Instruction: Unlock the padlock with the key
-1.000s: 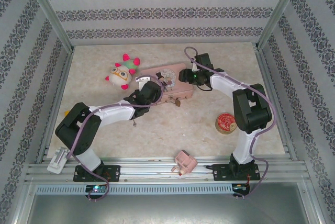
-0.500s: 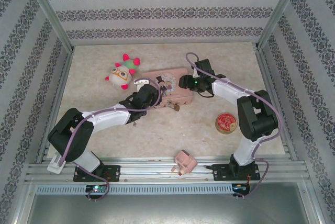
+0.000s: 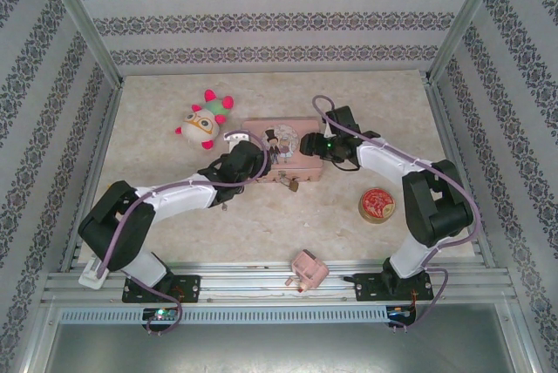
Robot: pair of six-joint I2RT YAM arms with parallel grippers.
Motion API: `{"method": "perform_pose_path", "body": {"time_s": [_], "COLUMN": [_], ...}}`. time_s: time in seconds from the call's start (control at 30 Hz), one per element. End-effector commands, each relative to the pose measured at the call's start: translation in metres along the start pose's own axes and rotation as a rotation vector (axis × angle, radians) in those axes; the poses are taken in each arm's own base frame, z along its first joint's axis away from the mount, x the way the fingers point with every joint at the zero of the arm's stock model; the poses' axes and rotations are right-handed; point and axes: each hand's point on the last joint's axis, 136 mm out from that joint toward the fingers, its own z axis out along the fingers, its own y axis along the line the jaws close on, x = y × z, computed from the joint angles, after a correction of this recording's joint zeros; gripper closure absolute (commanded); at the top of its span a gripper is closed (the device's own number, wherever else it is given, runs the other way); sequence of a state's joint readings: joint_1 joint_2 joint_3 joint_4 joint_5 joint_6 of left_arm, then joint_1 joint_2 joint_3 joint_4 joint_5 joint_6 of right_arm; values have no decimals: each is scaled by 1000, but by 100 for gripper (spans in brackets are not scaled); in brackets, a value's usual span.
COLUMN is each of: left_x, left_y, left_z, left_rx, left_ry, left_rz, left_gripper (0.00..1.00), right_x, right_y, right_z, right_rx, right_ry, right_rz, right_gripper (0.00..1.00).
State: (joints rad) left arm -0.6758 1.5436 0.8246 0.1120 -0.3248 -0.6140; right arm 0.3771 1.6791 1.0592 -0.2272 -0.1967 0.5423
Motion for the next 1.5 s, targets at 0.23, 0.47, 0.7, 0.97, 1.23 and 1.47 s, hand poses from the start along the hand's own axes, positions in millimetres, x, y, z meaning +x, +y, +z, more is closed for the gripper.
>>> {"method": "perform_pose_path", "body": {"time_s": [0.23, 0.47, 0.7, 0.97, 1.23, 1.47], "left_x": [-23, -33, -40, -35, -23, -7], "left_y": [38, 88, 136, 187, 210, 223], "left_z": [-70, -105, -115, -108, -109, -108], "left_rx": [-50, -171, -245, -316, -339, -378], "left_ry": [-128, -181, -212, -168, -166, -127], "left_rz": [-62, -99, -189, -321, -402, -430], "left_gripper": [1, 1, 1, 1, 1, 1], "right_x": [5, 29, 64, 111, 159, 188], "right_y": [-9, 18, 71, 130, 179, 203], "right_z": [-43, -70, -71, -49, -21, 5], "right_rx": [189, 254, 202, 151, 89, 66], "right_ry": [-36, -59, -35, 73, 209, 304], "right_rz": [-146, -274, -350, -403, -523, -607], "right_gripper": [16, 16, 21, 29, 42, 55]}}
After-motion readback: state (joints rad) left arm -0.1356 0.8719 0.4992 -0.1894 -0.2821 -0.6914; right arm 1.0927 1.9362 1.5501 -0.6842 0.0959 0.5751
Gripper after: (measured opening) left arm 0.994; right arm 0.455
